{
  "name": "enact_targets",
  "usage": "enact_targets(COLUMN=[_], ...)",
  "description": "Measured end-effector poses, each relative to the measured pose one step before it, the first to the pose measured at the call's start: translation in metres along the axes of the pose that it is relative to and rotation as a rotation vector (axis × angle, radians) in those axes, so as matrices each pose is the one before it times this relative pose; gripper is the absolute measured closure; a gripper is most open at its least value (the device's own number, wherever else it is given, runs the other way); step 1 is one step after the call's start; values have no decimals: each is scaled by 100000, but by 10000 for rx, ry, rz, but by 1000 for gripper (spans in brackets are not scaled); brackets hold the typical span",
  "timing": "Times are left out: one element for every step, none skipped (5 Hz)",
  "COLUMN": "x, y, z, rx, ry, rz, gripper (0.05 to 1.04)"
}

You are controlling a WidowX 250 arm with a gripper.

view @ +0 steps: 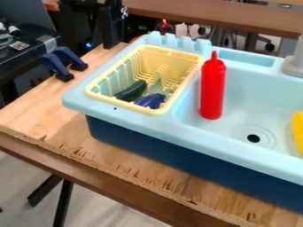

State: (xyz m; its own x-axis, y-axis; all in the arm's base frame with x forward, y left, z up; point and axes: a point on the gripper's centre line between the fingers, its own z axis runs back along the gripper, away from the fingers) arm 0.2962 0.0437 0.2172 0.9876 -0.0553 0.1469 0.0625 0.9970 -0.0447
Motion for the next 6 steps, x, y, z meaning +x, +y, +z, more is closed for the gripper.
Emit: enact_targets(x=[-63, 1034, 986, 27, 217, 628], y=[19, -308, -811, -582, -253, -510], z=[-989, -1993, -615, -1121, -770, -1603], rx=[-64, 31, 97, -73, -238, -379], ry=[253, -709, -321, 252, -82, 56], rz=[13, -136, -2, -18, 191, 217], gripper=[85, 85, 85, 85, 85, 85])
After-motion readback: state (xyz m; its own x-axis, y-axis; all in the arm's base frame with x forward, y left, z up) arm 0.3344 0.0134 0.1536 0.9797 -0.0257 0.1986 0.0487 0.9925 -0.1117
